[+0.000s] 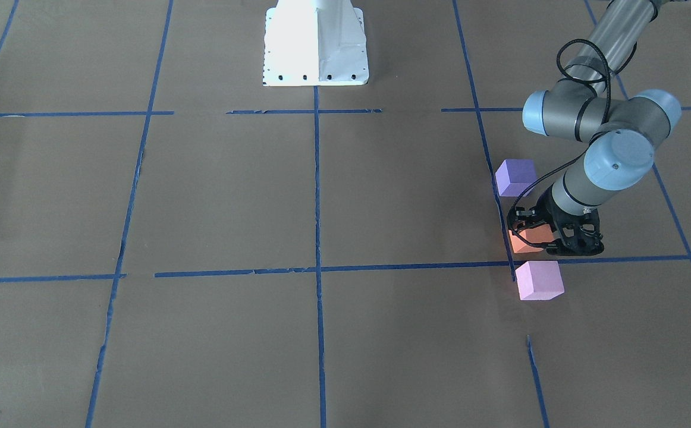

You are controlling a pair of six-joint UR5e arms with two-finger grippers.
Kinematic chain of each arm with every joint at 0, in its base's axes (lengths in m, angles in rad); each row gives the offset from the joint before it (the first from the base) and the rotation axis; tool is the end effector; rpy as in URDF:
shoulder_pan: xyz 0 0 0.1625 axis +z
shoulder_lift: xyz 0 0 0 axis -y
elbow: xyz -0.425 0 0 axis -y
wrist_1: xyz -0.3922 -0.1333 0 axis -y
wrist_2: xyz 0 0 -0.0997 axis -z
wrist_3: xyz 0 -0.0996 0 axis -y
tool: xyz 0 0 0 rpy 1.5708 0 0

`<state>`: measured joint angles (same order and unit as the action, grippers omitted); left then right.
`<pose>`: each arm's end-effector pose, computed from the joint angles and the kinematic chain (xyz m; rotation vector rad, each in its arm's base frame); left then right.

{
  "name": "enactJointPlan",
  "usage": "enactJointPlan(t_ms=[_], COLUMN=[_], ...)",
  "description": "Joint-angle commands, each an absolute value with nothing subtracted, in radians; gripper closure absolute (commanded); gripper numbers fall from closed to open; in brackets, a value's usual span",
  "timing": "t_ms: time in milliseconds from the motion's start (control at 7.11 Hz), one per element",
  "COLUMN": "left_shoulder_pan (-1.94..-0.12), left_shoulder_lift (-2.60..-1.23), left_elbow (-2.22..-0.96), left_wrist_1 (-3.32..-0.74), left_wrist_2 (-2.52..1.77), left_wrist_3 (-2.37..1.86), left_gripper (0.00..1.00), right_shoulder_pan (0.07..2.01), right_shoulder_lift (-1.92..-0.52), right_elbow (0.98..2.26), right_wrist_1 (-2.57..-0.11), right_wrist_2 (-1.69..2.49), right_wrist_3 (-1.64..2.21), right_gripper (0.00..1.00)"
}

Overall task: Arrange blocks in a line
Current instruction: 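Open the left gripper and lift it away from the cubes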

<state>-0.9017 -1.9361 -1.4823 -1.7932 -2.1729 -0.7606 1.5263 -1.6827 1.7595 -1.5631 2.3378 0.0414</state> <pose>0.3465 -0.5622 0.4766 -0.0209 0.7617 0.0632 0.0441 -0.4514 0.6178 0.0473 -0.7693 -0.0353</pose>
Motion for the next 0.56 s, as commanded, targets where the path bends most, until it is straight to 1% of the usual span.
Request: enactJointPlan(t_ms=[0,141,281,422], left_shoulder_pan=[-0.946,-1.015,-1.075,-1.157], left_shoulder_lift=[-1.939,-1.939,-1.942,-1.95], left_elbow=[-1.497,-1.549,-1.633,-1.71], left_wrist_1=[-1.783,-1.746,-1.576,-1.352], left_wrist_2=[-2.25,-2.253,-2.253,-2.253], left_wrist_3=[-0.753,-0.744,-0.622,-0.419], left_gripper=[0.0,0.0,0.0,0.0], right_shoulder_pan=[1.526,1.526,1.526,1.526], right_shoulder_lift=[-1.683,-1.683,-1.683,-1.683], right_elbow=[1.759,1.761,1.759,1.759], right_wrist_1=[-1.563,-1.563,-1.563,-1.563], right_wrist_2=[2.338,2.338,2.338,2.338], right_wrist_3=[0.041,0.041,0.041,0.041], right_gripper=[0.0,0.0,0.0,0.0])
